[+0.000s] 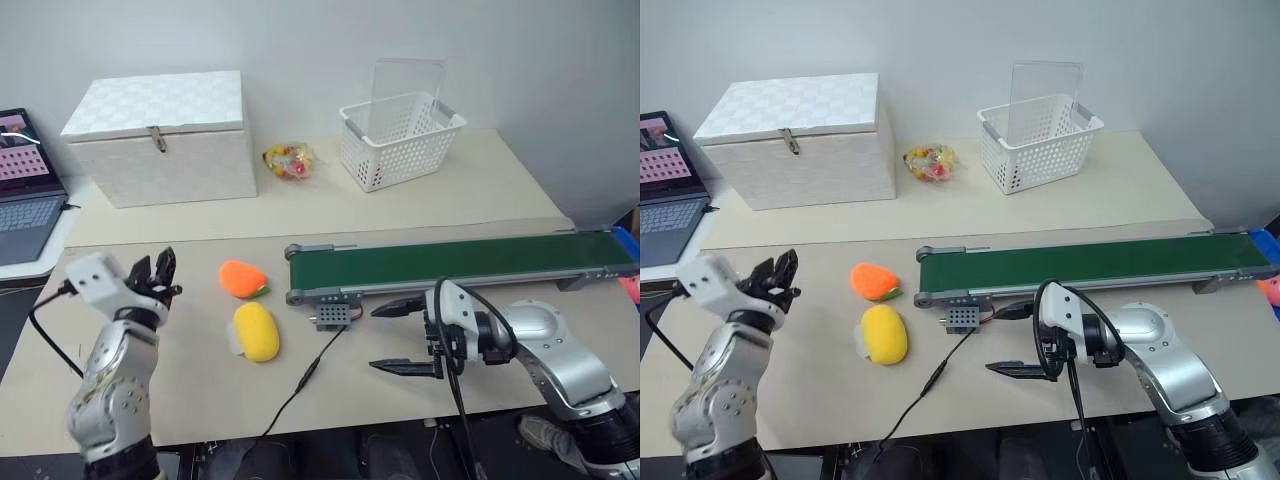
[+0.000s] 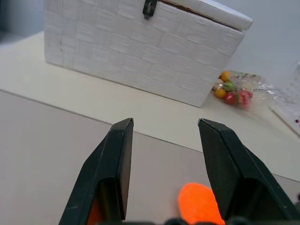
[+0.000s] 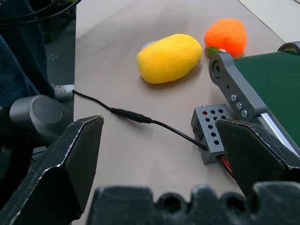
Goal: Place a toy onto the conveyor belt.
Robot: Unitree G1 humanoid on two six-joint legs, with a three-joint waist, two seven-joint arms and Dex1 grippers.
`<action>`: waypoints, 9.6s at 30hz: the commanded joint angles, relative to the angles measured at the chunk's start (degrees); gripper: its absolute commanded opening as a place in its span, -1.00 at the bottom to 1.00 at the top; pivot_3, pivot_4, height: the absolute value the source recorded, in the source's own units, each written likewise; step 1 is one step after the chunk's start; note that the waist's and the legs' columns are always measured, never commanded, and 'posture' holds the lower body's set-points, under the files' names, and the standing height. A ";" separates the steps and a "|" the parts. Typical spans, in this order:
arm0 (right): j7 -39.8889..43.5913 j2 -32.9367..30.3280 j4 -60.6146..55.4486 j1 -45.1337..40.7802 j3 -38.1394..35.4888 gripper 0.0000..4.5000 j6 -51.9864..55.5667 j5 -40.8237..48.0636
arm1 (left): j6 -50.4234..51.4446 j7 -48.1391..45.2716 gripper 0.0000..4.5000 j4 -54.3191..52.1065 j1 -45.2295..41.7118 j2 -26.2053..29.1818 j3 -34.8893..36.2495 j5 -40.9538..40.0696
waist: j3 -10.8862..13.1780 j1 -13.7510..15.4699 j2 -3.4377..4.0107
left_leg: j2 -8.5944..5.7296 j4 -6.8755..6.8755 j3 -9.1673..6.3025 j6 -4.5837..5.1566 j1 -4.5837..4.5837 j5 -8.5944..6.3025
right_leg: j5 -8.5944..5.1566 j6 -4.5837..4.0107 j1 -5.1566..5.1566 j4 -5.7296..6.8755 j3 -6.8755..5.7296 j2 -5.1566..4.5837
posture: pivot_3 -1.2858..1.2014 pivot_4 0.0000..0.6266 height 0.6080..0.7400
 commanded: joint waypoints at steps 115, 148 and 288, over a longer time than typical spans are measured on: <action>-5.30 5.99 -4.94 4.73 -16.30 1.00 1.25 13.95 | -0.06 -4.36 -0.62 -1.53 -3.84 12.79 -22.13 11.76 | -0.06 1.02 0.12 | 0.00 -0.07 0.13 0.16 0.12 -0.09 | -0.04 -0.04 0.15 -0.04 0.08 0.02 | 0.03 -0.52 1.00; -8.12 9.98 -7.19 7.49 -15.29 1.00 2.80 16.59 | -54.67 0.21 -0.13 42.98 -28.31 21.01 -61.49 81.55 | -0.05 0.88 0.13 | -0.01 -0.25 0.28 0.28 0.17 -0.14 | -0.02 0.00 0.05 -0.01 0.18 -0.05 | 0.03 -0.52 1.00; -10.20 8.64 -5.29 7.30 -14.06 1.00 2.44 14.38 | -59.16 0.91 0.63 38.02 -27.83 23.51 -59.47 86.42 | -0.06 0.89 0.24 | 0.01 -0.29 0.56 0.29 0.27 -0.14 | -0.04 0.09 0.05 -0.03 0.41 -0.04 | 0.03 -0.52 1.00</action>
